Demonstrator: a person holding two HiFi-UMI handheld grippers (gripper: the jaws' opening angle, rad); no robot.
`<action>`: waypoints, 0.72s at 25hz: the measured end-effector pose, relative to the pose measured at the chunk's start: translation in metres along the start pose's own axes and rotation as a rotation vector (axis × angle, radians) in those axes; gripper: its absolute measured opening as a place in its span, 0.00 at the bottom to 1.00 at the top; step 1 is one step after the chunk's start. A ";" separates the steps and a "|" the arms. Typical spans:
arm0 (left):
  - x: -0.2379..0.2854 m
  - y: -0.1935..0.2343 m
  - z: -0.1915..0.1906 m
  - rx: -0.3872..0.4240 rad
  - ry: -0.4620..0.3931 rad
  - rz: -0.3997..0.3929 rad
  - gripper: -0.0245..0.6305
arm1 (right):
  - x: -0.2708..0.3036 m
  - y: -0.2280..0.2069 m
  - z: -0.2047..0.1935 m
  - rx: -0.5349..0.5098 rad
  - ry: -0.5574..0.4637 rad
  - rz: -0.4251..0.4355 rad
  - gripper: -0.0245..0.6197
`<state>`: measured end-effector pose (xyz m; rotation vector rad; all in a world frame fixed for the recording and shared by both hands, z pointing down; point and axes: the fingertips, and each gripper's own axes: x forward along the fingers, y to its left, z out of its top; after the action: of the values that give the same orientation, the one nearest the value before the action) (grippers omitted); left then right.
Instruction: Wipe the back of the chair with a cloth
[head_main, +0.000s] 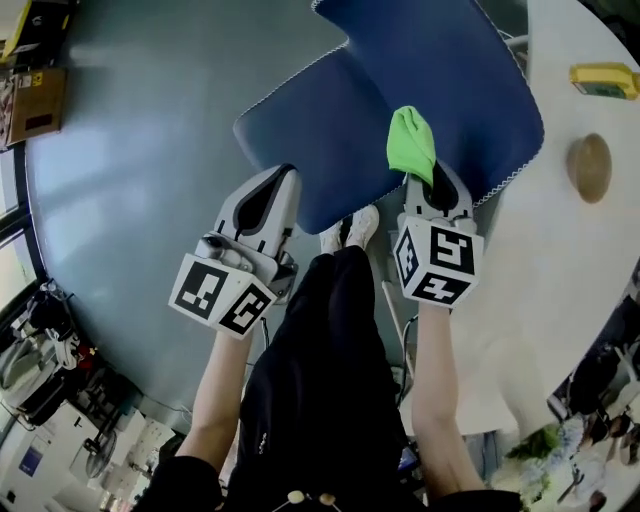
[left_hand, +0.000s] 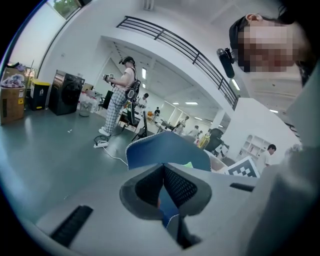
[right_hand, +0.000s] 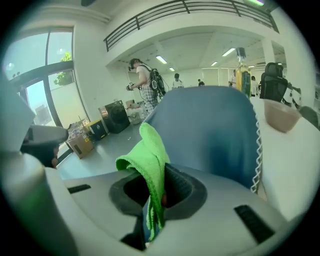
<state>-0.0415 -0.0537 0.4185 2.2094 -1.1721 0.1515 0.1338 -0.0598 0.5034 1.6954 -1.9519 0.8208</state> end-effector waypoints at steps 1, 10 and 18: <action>-0.004 -0.003 0.004 -0.009 -0.001 -0.003 0.05 | -0.010 0.005 0.008 0.005 -0.016 0.005 0.11; -0.041 -0.032 0.049 -0.048 -0.013 -0.039 0.05 | -0.114 0.029 0.099 0.022 -0.218 -0.012 0.11; -0.088 -0.097 0.122 0.100 -0.074 -0.125 0.05 | -0.211 0.061 0.163 0.028 -0.388 -0.015 0.11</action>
<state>-0.0408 -0.0213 0.2426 2.3874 -1.0831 0.0785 0.1187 -0.0103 0.2345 2.0019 -2.1769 0.5448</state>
